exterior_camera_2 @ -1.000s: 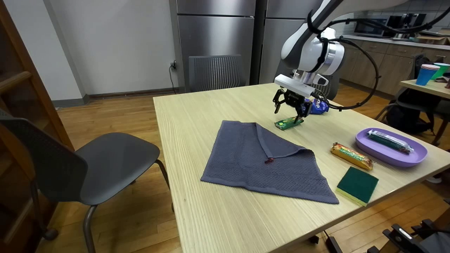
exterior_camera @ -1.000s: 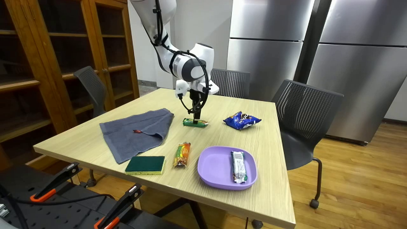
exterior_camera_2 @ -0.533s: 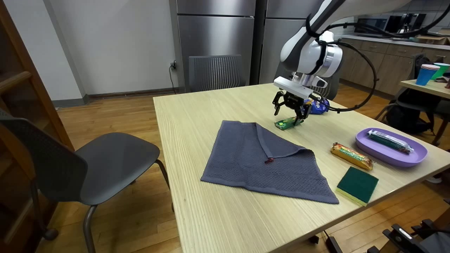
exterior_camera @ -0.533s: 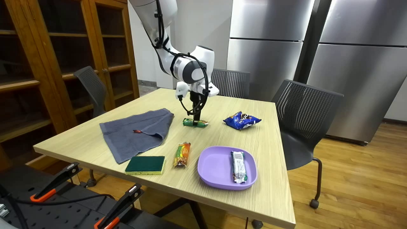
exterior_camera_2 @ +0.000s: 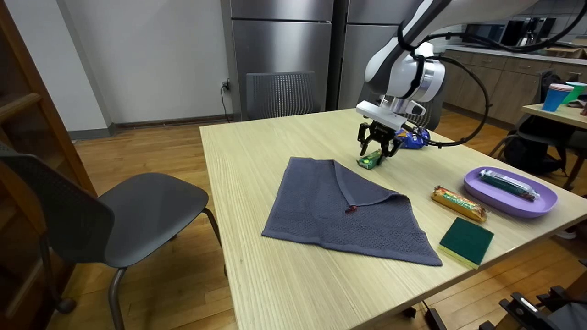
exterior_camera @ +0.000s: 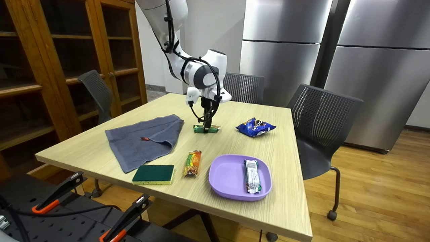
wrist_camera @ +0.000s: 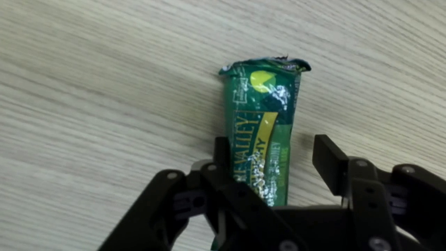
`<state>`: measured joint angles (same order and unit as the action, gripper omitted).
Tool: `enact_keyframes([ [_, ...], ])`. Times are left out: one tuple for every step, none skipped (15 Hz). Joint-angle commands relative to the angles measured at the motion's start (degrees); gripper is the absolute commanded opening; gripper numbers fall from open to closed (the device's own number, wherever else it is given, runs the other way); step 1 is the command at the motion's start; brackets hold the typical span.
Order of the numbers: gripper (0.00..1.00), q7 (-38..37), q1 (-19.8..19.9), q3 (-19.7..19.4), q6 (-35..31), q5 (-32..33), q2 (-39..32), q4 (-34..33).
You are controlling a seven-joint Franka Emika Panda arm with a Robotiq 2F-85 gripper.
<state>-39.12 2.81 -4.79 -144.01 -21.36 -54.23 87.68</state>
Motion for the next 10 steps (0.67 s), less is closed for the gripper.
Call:
enact_keyframes([
  [0.34,-1.79,-0.3,-0.55,2.7,0.57,-0.57,-2.37],
  [0.27,-1.58,-0.25,-0.53,2.9,0.57,-0.33,-2.31],
  [0.19,-1.33,-0.25,-0.46,2.87,0.6,-0.04,-2.14],
  [0.12,-0.96,-0.28,-0.43,3.0,0.78,0.33,-1.91],
  [0.11,-0.55,-0.26,-0.37,3.22,0.98,0.65,-1.75],
  [0.11,-0.06,-0.3,-0.34,3.16,1.21,1.19,-1.21],
  [0.11,0.4,-0.27,-0.28,3.27,1.47,1.59,-0.88],
  [0.11,0.89,-0.26,-0.22,3.37,1.71,2.02,-0.49],
  [0.11,1.35,-0.34,-0.27,3.3,2.07,2.49,-0.04],
  [0.11,2.0,-0.41,-0.36,3.3,2.53,3.03,0.46],
])
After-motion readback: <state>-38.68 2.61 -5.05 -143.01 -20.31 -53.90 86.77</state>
